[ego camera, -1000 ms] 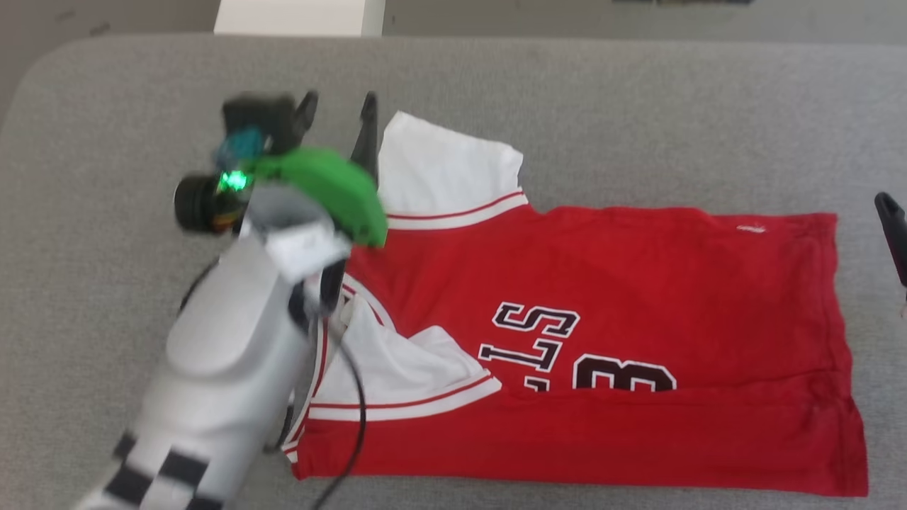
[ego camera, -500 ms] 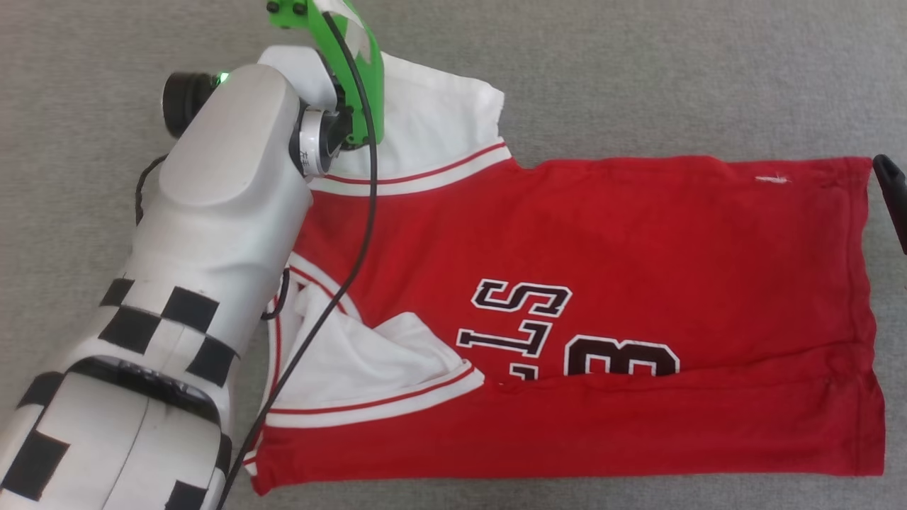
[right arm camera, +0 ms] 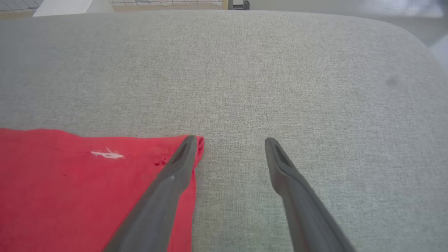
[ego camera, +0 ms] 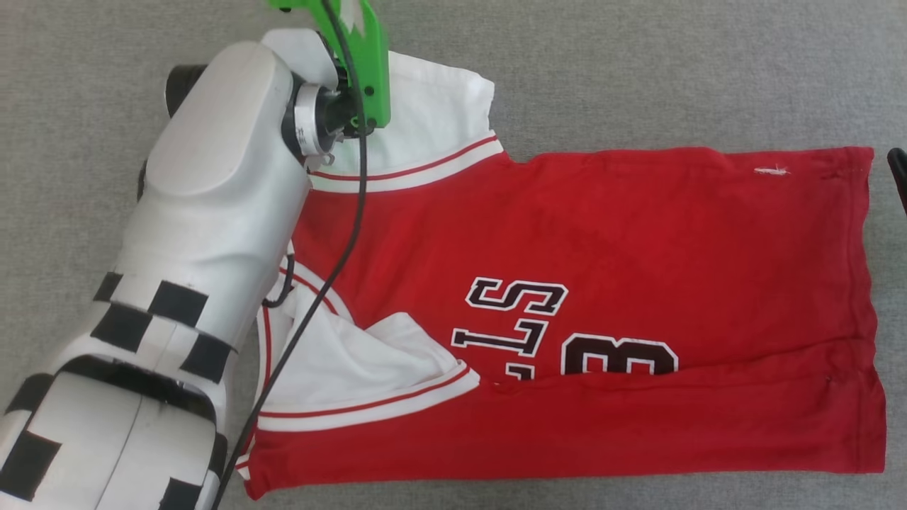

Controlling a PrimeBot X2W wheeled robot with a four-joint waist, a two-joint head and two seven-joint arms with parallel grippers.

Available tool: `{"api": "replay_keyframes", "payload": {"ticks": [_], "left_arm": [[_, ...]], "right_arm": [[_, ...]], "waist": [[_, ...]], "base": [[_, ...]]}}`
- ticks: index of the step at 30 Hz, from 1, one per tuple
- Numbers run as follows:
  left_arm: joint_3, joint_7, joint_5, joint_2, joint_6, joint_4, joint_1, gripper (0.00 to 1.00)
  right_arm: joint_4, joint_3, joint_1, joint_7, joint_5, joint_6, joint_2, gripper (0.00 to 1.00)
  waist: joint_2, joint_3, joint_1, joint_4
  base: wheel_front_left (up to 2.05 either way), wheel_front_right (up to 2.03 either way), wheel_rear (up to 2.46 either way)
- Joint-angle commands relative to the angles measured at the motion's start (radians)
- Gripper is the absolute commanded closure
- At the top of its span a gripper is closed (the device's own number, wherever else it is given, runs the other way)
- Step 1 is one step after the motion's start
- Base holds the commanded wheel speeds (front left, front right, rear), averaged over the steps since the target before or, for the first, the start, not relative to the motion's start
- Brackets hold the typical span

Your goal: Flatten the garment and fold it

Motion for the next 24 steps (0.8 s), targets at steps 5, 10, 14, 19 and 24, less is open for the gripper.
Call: {"api": "replay_keyframes", "payload": {"ticks": [5, 10, 14, 19, 24], "left_arm": [[0.023, -0.049, -0.031, 0.000, -0.019, -0.076, 0.051, 1.00], [0.024, -0.057, -0.035, 0.007, -0.018, -0.159, 0.064, 1.00], [0.018, -0.048, -0.040, 0.004, -0.015, -0.218, 0.079, 1.00], [0.016, -0.049, -0.045, 0.006, -0.006, -0.276, 0.098, 1.00], [0.032, -0.060, -0.064, 0.013, -0.003, -0.319, 0.125, 1.00]], "right_arm": [[-0.033, 0.061, -0.026, 0.127, -0.007, -0.002, -0.047, 0.00], [-0.023, 0.130, -0.078, 0.302, -0.031, -0.002, -0.097, 0.00], [0.015, 0.195, -0.109, 0.431, -0.063, -0.002, -0.138, 0.00], [0.055, 0.260, -0.120, 0.518, -0.071, -0.002, -0.167, 0.00], [0.070, 0.277, -0.128, 0.530, -0.051, -0.002, -0.174, 1.00]], "waist": [[0.0000, -0.022, -0.0001, 0.026], [0.0000, -0.025, -0.0001, 0.049], [0.0000, -0.016, -0.0001, 0.072], [0.0000, -0.001, -0.0001, 0.092], [0.0000, -0.007, -0.0001, 0.095]], "base": [[0.00, 0.00, 0.00], [0.00, 0.00, 0.00], [0.00, 0.00, 0.00], [0.00, 0.00, 0.00], [0.00, 0.00, 0.00]]}}
